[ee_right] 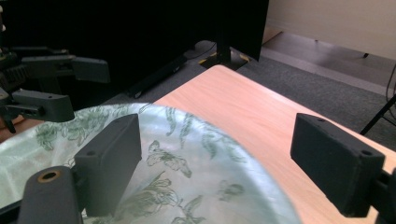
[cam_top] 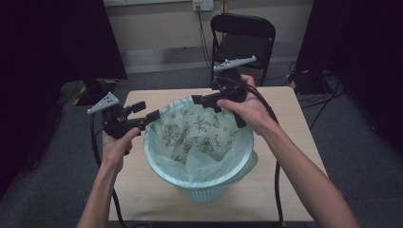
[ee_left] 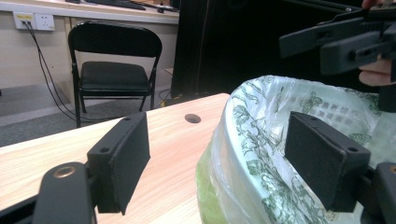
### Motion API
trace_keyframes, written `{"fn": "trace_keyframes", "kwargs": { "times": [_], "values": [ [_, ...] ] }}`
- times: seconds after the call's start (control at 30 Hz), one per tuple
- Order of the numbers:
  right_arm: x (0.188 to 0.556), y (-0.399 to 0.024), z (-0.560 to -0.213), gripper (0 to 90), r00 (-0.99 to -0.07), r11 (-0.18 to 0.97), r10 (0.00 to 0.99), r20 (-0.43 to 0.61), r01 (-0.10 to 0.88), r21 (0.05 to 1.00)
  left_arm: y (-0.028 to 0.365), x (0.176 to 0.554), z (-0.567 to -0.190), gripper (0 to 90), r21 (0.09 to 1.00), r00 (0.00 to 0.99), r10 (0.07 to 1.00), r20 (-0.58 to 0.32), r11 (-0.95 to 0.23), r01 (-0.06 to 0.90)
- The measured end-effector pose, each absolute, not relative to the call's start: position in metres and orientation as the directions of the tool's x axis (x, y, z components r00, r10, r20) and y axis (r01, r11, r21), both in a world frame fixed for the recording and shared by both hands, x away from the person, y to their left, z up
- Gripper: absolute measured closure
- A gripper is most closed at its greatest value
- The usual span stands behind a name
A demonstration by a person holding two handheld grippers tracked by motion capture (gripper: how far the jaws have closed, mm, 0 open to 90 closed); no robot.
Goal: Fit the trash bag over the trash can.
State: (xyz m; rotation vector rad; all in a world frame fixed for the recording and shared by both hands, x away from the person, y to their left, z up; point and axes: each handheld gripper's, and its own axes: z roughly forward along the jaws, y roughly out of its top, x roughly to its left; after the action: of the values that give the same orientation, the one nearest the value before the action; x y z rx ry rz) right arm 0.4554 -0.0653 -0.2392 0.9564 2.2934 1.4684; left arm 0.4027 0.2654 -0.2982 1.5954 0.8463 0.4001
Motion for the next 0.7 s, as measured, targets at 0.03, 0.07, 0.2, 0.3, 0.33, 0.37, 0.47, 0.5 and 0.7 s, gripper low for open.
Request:
{"fn": "trace_keyframes", "kwargs": {
  "times": [0.03, 0.07, 0.2, 0.3, 0.33, 0.37, 0.47, 0.5, 0.7],
  "values": [
    [0.455, -0.068, -0.237, 15.7, -0.748, 0.271, 0.651, 0.13, 0.389, 0.88, 0.266, 0.403, -0.298, 21.8, 0.956, 0.672, 0.712, -0.202, -0.006, 0.293],
    [0.455, -0.071, -0.236, 15.7, -0.743, 0.268, 0.658, 0.125, 0.385, 0.883, 0.266, 0.403, -0.297, 21.8, 0.956, 0.669, 0.716, -0.202, -0.005, 0.294],
    [0.454, -0.08, -0.235, 15.7, -0.728, 0.269, 0.678, 0.104, 0.377, 0.886, 0.268, 0.403, -0.295, 20.9, 0.957, 0.663, 0.723, -0.197, -0.006, 0.291],
    [0.453, -0.091, -0.235, 15.7, -0.713, 0.263, 0.694, 0.095, 0.374, 0.889, 0.27, 0.402, -0.295, 21.0, 0.958, 0.655, 0.731, -0.194, -0.004, 0.288],
    [0.453, -0.095, -0.235, 15.7, -0.706, 0.256, 0.701, 0.101, 0.38, 0.889, 0.271, 0.402, -0.295, 20.9, 0.957, 0.653, 0.732, -0.195, -0.003, 0.289],
    [0.453, -0.099, -0.236, 15.7, -0.701, 0.255, 0.707, 0.097, 0.381, 0.889, 0.273, 0.402, -0.295, 21.0, 0.957, 0.651, 0.734, -0.194, -0.003, 0.289],
    [0.453, -0.111, -0.241, 15.7, -0.677, 0.251, 0.731, 0.084, 0.381, 0.89, 0.276, 0.402, -0.295, 21.0, 0.958, 0.64, 0.744, -0.193, 0.001, 0.287],
    [0.454, -0.116, -0.243, 15.7, -0.666, 0.25, 0.742, 0.081, 0.387, 0.887, 0.276, 0.402, -0.295, 21.0, 0.957, 0.638, 0.745, -0.193, 0.0, 0.29],
    [0.45, -0.141, -0.256, 15.6, -0.618, 0.208, 0.781, 0.087, 0.389, 0.897, 0.281, 0.401, -0.3, 21.1, 0.954, 0.62, 0.761, -0.19, -0.007, 0.3]
  ]
}}
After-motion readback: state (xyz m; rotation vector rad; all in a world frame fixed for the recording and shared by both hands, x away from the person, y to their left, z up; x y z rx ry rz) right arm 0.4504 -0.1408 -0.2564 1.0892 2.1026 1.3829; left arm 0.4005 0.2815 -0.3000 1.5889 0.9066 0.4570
